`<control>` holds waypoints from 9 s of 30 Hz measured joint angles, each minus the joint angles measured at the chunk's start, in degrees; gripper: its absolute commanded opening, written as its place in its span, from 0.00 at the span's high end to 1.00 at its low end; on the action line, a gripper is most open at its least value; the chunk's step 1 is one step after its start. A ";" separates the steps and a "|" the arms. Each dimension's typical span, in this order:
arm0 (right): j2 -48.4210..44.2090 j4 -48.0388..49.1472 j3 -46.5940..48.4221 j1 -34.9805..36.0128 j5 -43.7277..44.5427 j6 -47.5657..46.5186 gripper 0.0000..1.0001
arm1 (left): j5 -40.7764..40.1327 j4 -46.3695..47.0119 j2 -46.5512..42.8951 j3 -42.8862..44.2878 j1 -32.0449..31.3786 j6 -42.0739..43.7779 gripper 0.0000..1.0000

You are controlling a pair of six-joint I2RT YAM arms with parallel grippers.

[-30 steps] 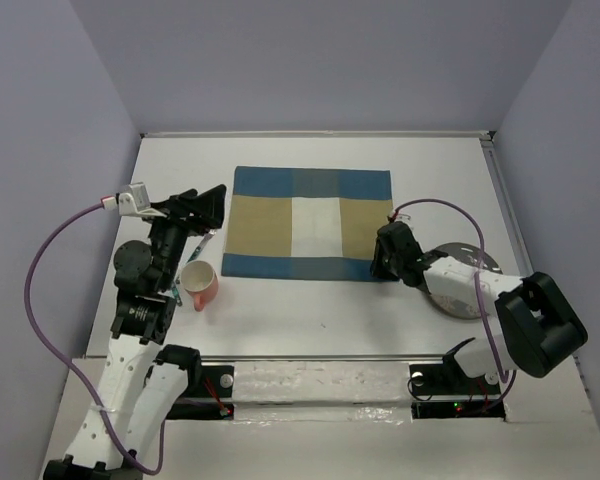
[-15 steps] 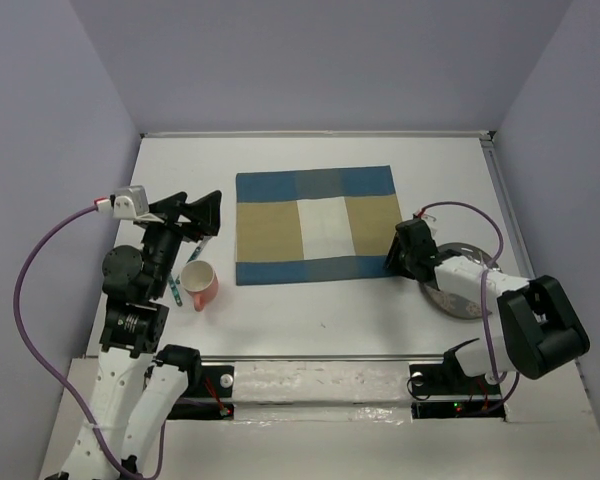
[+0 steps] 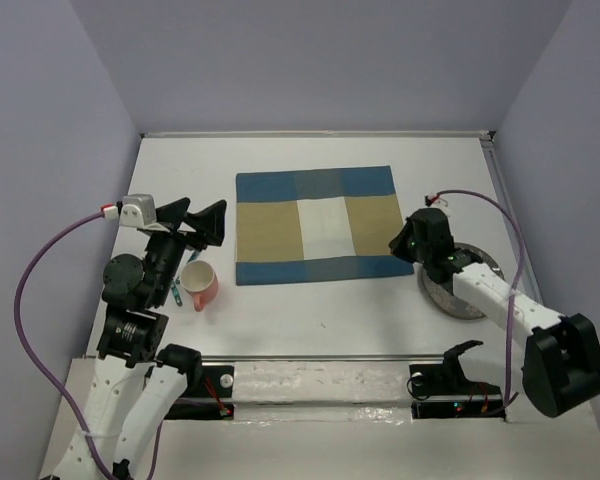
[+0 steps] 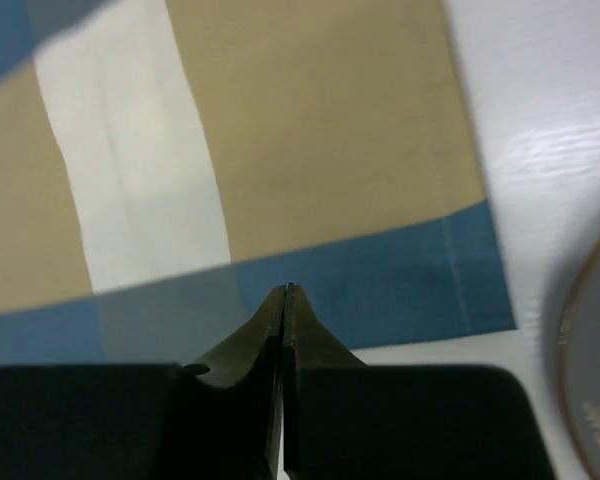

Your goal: Set the dinner table for one person

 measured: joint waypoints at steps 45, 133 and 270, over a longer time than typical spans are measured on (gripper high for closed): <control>-29.55 -11.91 -5.33 -9.99 17.55 9.05 0.25 | -2.10 -1.33 -5.25 -0.24 -4.09 2.62 0.01; 25.59 43.67 1.29 1.64 -31.28 20.33 1.00 | -10.08 -2.36 -2.01 -0.24 -11.82 6.80 0.01; 56.43 -14.88 65.13 -3.69 5.18 -30.42 1.00 | -16.31 -2.58 -9.31 -1.75 -5.97 5.07 0.01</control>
